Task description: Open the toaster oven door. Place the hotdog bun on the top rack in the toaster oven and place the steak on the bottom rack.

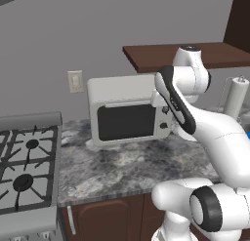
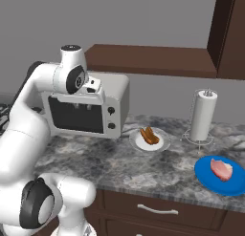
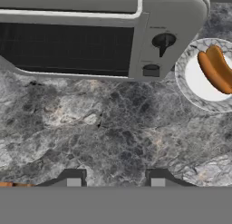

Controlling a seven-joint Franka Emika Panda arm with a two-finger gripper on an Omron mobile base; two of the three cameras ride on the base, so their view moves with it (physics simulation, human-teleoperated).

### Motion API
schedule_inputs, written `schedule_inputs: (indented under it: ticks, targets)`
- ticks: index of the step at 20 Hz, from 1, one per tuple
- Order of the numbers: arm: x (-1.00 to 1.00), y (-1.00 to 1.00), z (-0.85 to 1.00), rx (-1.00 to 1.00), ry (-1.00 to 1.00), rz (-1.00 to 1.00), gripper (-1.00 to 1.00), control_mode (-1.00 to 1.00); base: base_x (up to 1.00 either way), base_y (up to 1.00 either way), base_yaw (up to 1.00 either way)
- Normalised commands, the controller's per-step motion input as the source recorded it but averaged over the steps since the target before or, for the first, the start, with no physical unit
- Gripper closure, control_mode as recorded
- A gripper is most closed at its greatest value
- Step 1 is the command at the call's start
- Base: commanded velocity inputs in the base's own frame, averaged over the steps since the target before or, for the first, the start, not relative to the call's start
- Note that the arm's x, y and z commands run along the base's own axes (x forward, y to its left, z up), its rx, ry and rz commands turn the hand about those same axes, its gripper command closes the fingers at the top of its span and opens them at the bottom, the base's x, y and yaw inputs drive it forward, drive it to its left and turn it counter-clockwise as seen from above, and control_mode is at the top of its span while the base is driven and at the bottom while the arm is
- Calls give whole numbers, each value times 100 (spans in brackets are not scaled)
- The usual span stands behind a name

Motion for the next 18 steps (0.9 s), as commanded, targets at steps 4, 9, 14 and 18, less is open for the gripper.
schedule_inputs:
  ticks: [4,9,14,18]
  targets:
    - [-14,0,0,0,0,4,-100,-100,0,0,0]
    - [-26,30,-1,-17,-9,25,-100,-100,0,0,0]
    - [-3,58,-2,-12,0,46,-100,-100,0,0,0]
    - [1,62,-4,-13,0,46,-100,-100,0,0,0]
